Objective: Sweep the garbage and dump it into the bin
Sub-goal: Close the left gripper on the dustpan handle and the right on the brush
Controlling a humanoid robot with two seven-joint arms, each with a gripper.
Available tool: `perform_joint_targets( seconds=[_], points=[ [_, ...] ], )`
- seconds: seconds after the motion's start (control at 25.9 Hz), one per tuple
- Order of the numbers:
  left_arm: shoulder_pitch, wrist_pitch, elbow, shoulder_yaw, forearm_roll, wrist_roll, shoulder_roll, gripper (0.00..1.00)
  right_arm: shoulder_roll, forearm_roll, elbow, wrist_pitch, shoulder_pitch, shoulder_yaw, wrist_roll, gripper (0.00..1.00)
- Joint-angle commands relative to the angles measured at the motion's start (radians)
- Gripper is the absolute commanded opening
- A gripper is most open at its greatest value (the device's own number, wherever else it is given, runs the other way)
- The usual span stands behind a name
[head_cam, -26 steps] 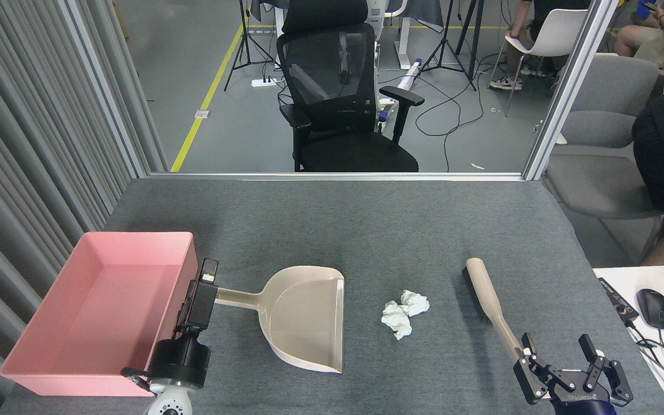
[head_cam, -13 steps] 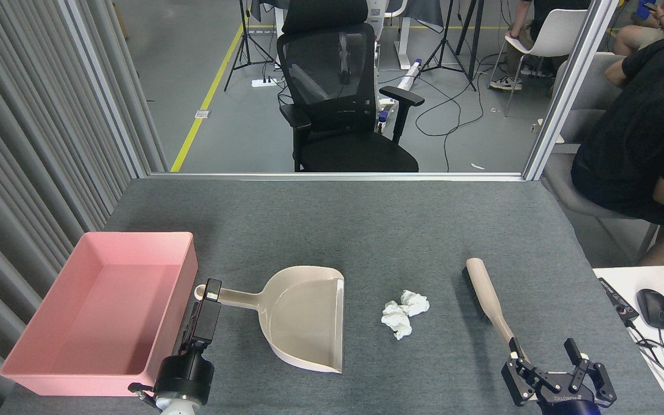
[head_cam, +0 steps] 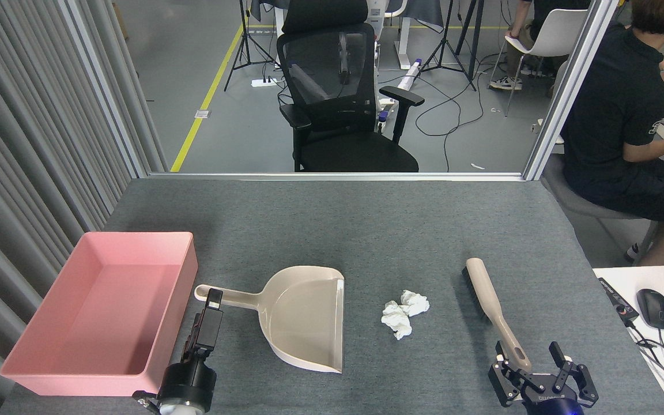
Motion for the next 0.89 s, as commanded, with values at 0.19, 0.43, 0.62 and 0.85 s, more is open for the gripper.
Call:
perform_joint_targets(
  seconds=[0.19, 0.43, 0.62, 0.85],
  points=[
    [0.000, -0.003, 0.003, -0.002, 0.000, 0.000, 0.000, 0.99, 0.003, 0.007, 0.037, 0.012, -0.001, 0.038, -0.006, 0.98],
    [0.000, -0.008, 0.006, -0.004, 0.000, 0.000, 0.000, 0.99, -0.003, 0.008, 0.047, 0.035, -0.001, 0.046, -0.006, 0.97],
    [-0.002, -0.008, 0.006, -0.007, 0.000, 0.000, 0.000, 0.99, -0.008, 0.008, 0.060, 0.049, -0.002, 0.047, -0.006, 0.89],
    [-0.002, -0.008, 0.006, -0.016, 0.000, 0.000, 0.000, 0.99, -0.011, 0.008, 0.090, 0.050, -0.022, 0.061, -0.007, 0.82]
  ],
)
